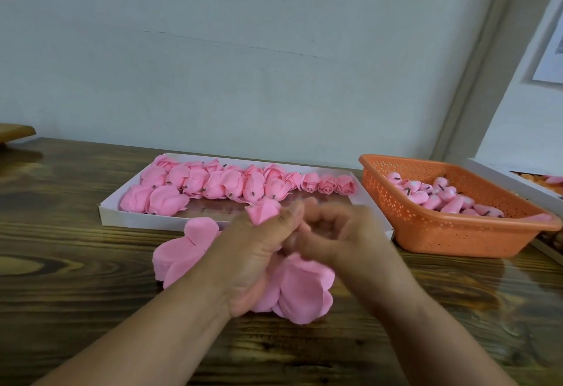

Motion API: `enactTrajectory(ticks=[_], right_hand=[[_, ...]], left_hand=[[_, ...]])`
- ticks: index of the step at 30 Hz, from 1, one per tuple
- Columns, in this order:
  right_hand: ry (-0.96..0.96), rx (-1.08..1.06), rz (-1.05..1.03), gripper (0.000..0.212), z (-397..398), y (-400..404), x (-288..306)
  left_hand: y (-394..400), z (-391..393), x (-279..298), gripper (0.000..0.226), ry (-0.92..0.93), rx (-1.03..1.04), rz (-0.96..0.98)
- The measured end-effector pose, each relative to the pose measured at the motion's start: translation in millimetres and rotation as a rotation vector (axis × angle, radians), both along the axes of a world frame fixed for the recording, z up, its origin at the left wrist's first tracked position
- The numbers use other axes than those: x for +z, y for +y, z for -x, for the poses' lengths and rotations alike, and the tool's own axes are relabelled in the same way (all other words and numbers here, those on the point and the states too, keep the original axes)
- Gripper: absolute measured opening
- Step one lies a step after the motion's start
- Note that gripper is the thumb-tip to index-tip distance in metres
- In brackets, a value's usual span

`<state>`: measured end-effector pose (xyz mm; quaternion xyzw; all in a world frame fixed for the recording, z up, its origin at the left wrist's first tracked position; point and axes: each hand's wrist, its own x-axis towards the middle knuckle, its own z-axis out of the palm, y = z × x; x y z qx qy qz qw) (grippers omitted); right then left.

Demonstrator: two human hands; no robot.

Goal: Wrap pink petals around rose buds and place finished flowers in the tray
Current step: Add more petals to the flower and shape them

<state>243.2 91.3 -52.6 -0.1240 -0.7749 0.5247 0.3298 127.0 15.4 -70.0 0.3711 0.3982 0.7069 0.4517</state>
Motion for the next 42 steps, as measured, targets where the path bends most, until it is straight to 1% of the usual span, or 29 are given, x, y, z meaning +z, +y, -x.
enactTrajectory(ticks=[2, 3, 5, 6, 8, 9, 12, 13, 15, 17, 18, 20, 22, 23, 24, 25, 26, 29, 31, 34, 37, 39, 40, 41, 42], right_hand=[[0.055, -0.080, -0.056, 0.020, -8, 7, 10], [0.082, -0.103, -0.065, 0.023, -11, 10, 14], [0.084, -0.109, -0.126, 0.025, -14, 8, 19], [0.057, -0.103, -0.202, 0.027, -14, 6, 21], [-0.021, -0.075, -0.386, 0.035, -16, 1, 28], [-0.060, -0.056, -0.460, 0.039, -16, 1, 33], [-0.195, 0.002, -0.559, 0.053, -18, 6, 45], [-0.230, 0.033, -0.562, 0.053, -18, 8, 48], [-0.244, 0.136, -0.480, 0.044, -14, 9, 51], [-0.215, 0.264, -0.303, 0.036, -11, 10, 53], [-0.195, 0.301, -0.236, 0.034, -10, 12, 54], [-0.138, 0.323, -0.165, 0.028, -7, 17, 58], [-0.092, 0.296, -0.130, 0.023, -4, 24, 64], [-0.076, 0.270, -0.106, 0.023, -3, 28, 65], [-0.060, 0.241, -0.070, 0.022, -2, 32, 66], [-0.041, 0.219, -0.036, 0.021, -1, 36, 66], [-0.020, 0.209, -0.011, 0.021, 0, 39, 64], [0.037, 0.239, 0.030, 0.021, 2, 41, 57], [0.077, 0.257, 0.053, 0.020, 4, 42, 50], [0.134, 0.166, 0.045, 0.010, 7, 43, 39], [0.166, 0.128, -0.003, 0.025, 9, 43, 26], [0.174, 0.132, 0.012, 0.020, 8, 42, 20], [0.186, 0.118, 0.041, 0.018, 7, 44, 18], [0.205, 0.091, 0.068, 0.016, 5, 48, 17], [0.228, 0.049, 0.076, 0.012, 2, 53, 16]], left_hand=[[-3, -1, 4, 0.038, 0.168, 0.090, 0.012], [-4, -4, 5, 0.039, 0.241, 0.112, 0.006], [-6, -8, 6, 0.026, 0.351, 0.145, 0.001], [-7, -10, 7, 0.020, 0.428, 0.175, 0.013], [-8, -11, 6, 0.032, 0.559, 0.229, 0.040], [-8, -11, 7, 0.039, 0.588, 0.233, 0.048], [-9, -11, 10, 0.051, 0.632, 0.173, 0.058], [-10, -12, 12, 0.052, 0.646, 0.147, 0.064], [-9, -12, 15, 0.051, 0.651, 0.099, 0.064], [-8, -12, 23, 0.037, 0.650, 0.040, 0.064], [-7, -10, 28, 0.031, 0.632, 0.003, 0.077], [-3, -5, 38, 0.030, 0.587, -0.071, 0.135], [1, -1, 52, 0.025, 0.572, -0.128, 0.200], [3, 0, 59, 0.015, 0.578, -0.151, 0.227], [5, 2, 65, 0.014, 0.581, -0.180, 0.250], [7, 5, 69, 0.023, 0.573, -0.216, 0.273], [9, 6, 73, 0.027, 0.560, -0.256, 0.291], [12, 8, 76, 0.020, 0.532, -0.358, 0.330], [16, 9, 73, 0.023, 0.512, -0.362, 0.356], [23, 12, 64, 0.026, 0.503, -0.318, 0.393], [26, 10, 53, 0.024, 0.476, -0.304, 0.391], [22, 11, 52, 0.019, 0.514, -0.330, 0.377], [21, 15, 53, 0.024, 0.573, -0.338, 0.376], [20, 22, 55, 0.031, 0.663, -0.320, 0.375], [20, 29, 55, 0.033, 0.780, -0.258, 0.370]])
